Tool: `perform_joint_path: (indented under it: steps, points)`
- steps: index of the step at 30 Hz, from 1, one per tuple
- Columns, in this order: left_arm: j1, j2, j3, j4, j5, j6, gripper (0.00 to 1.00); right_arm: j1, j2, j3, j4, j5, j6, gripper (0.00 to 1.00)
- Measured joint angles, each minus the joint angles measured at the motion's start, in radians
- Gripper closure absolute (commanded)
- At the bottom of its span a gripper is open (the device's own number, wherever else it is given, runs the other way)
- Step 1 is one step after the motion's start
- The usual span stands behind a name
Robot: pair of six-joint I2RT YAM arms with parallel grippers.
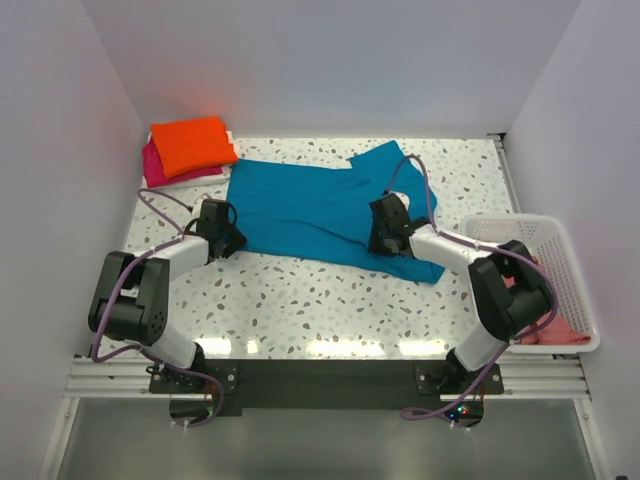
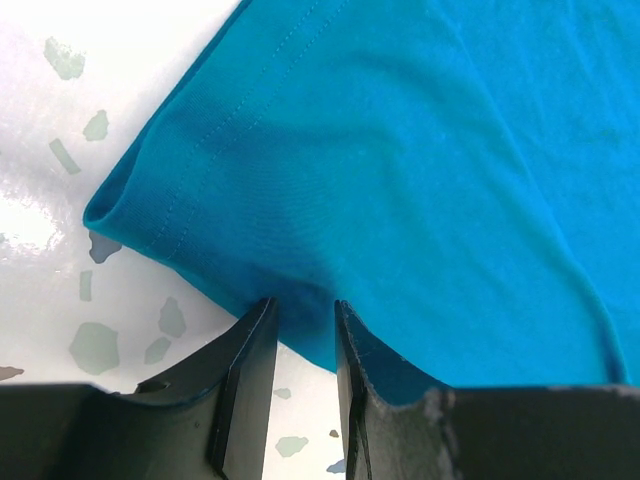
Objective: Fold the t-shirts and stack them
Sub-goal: Fold the tshirt
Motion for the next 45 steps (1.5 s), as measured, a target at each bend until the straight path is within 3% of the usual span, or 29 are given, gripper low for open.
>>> perform_joint_path:
  steps: [28,33,37,45]
  points:
    - [0.000,0.009,0.000,0.021,0.010,0.000,0.66,0.039,0.060,0.025,-0.039,0.064,-0.040,0.73]
    - [0.000,0.010,0.000,0.022,0.011,0.000,0.66,0.039,0.072,0.026,-0.040,0.065,-0.040,0.83]
    - [0.000,0.010,0.000,0.022,0.012,0.000,0.66,0.040,0.073,0.035,-0.049,0.071,-0.040,0.98]
    - [0.001,0.010,0.000,0.022,0.013,0.000,0.66,0.040,0.076,0.119,-0.083,0.108,-0.047,1.00]
